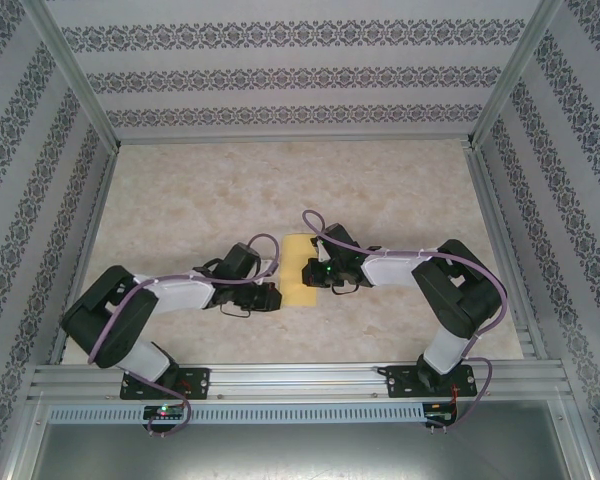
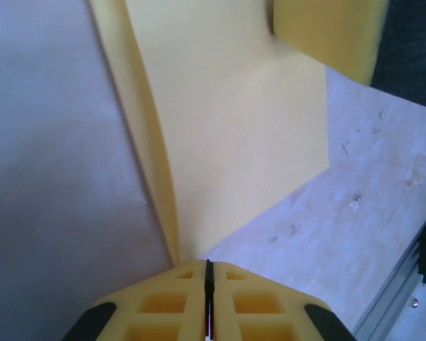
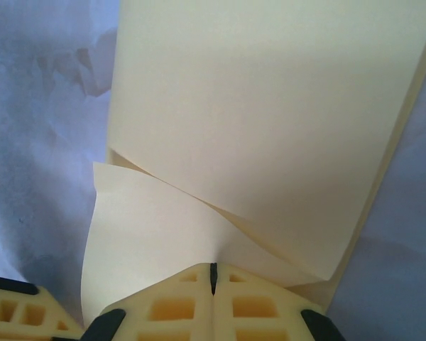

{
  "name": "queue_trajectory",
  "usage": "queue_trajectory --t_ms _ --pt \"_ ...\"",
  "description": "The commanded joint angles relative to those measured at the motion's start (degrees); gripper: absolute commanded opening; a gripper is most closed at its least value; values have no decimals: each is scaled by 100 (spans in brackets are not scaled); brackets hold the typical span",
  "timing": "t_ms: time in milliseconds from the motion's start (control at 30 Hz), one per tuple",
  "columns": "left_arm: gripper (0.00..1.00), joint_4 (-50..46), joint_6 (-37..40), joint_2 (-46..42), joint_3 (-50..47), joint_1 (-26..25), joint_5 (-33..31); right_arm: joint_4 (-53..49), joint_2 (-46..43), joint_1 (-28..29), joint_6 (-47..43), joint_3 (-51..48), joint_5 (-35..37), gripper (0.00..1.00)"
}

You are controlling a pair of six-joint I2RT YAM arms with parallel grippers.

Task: Fold a paper plane with a square sheet of paper (fold left side to right side)
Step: Fold the triangle a second time at the center of the table, then turn over the paper at the center of the table.

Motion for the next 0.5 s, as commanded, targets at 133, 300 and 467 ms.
queue_trajectory --t_ms 133,300,467 --pt "28 -513 138 -982 94 481 -19 137 -961 -270 -106 -189 283 21" --pt "53 -42 -26 -946 134 802 -5 158 -1900 -600 -104 -747 677 49" --pt "60 617 -108 -346 330 813 243 728 -2638 -1030 180 -1525 408 73"
